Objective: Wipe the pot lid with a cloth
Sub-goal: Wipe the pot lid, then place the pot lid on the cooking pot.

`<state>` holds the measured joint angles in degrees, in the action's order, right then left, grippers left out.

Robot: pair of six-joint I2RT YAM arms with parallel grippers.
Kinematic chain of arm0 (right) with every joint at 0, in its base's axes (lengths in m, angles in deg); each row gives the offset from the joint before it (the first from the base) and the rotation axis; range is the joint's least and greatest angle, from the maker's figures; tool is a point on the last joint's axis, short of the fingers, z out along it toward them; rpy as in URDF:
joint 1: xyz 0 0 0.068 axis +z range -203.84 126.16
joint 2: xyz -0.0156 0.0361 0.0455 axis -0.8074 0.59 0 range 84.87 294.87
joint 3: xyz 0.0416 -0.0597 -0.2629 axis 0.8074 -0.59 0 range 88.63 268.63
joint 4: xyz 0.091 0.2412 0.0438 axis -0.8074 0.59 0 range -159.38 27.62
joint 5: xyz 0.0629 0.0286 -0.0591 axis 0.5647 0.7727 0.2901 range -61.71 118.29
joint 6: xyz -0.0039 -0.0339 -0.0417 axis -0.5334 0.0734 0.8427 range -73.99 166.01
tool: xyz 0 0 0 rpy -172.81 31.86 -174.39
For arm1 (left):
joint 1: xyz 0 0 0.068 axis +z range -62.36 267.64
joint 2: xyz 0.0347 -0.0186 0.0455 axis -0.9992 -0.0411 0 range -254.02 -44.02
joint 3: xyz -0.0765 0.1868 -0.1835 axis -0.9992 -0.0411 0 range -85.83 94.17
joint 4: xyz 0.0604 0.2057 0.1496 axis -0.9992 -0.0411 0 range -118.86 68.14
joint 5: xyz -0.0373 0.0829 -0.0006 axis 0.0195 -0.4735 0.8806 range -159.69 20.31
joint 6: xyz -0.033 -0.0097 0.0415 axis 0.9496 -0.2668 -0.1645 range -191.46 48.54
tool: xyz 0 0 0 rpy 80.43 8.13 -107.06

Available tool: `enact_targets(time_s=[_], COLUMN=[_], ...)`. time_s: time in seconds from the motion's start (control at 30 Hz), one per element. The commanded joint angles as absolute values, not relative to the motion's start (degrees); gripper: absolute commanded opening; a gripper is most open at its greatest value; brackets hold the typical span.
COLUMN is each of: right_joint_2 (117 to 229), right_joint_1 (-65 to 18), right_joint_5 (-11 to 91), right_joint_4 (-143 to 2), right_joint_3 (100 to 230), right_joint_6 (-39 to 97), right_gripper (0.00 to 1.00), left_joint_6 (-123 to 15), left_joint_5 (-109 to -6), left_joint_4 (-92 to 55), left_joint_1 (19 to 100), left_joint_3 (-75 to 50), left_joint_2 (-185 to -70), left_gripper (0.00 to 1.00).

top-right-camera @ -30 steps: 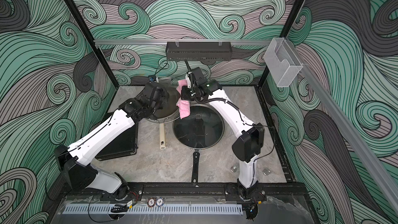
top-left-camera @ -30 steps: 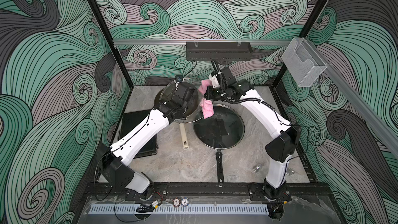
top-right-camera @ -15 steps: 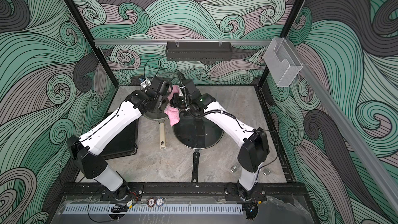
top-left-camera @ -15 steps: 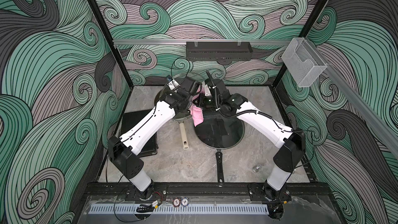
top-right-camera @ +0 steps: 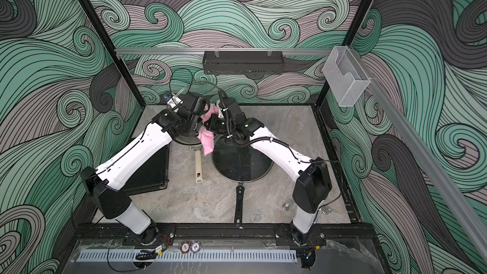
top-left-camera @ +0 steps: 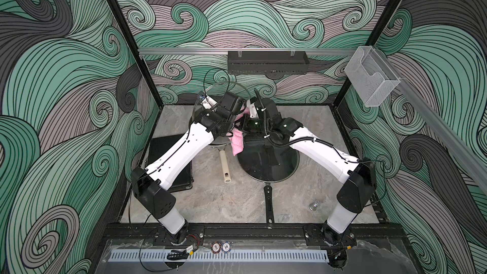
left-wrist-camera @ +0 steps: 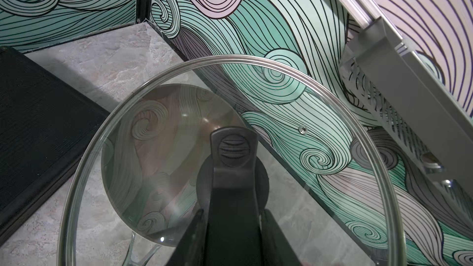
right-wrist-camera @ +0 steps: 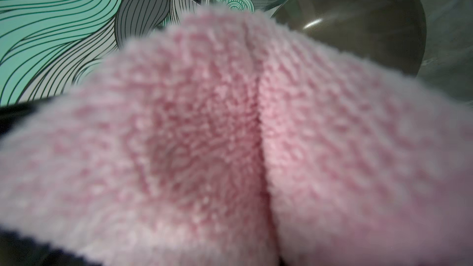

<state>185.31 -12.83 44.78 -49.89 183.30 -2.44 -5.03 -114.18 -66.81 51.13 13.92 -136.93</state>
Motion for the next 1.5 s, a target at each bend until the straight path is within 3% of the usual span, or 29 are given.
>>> enact_targets(time_s=[0.0,0.3,0.53,0.7,0.8,1.0,1.47], right_joint_2=[189.1,200.1,203.2,203.6,203.6,198.7,177.3], right_joint_1=[-17.6,-23.2,-24.6,-25.6,-25.9,-28.1,-39.6], right_joint_5=[52.5,50.0,47.7,48.9,49.3,45.3,42.2], right_joint_4=[-48.2,-27.5,-25.8,-25.2,-24.8,-24.9,-21.7], right_joint_3=[189.0,209.4,213.5,214.4,215.0,211.2,185.0], right_joint_6=[-0.3,12.4,18.2,20.4,20.3,19.4,22.9], right_gripper=[0.0,0.0,0.0,0.0,0.0,0.0,0.0], left_joint_6=[-13.8,-31.3,-44.0,-53.7,-55.1,-51.2,-46.0], left_joint_5=[-116.0,-108.2,-104.5,-96.6,-99.2,-110.8,-116.1], left_joint_4=[-60.2,-50.0,-47.4,-42.2,-44.0,-47.5,-46.8], left_joint_1=[51.1,50.8,50.8,51.0,51.1,51.2,55.7], left_joint_3=[17.6,5.2,-0.1,-4.5,-3.9,-2.0,4.4], left_joint_2=[-134.9,-128.2,-123.3,-120.6,-121.4,-124.9,-138.3], left_gripper=[0.0,0.0,0.0,0.0,0.0,0.0,0.0])
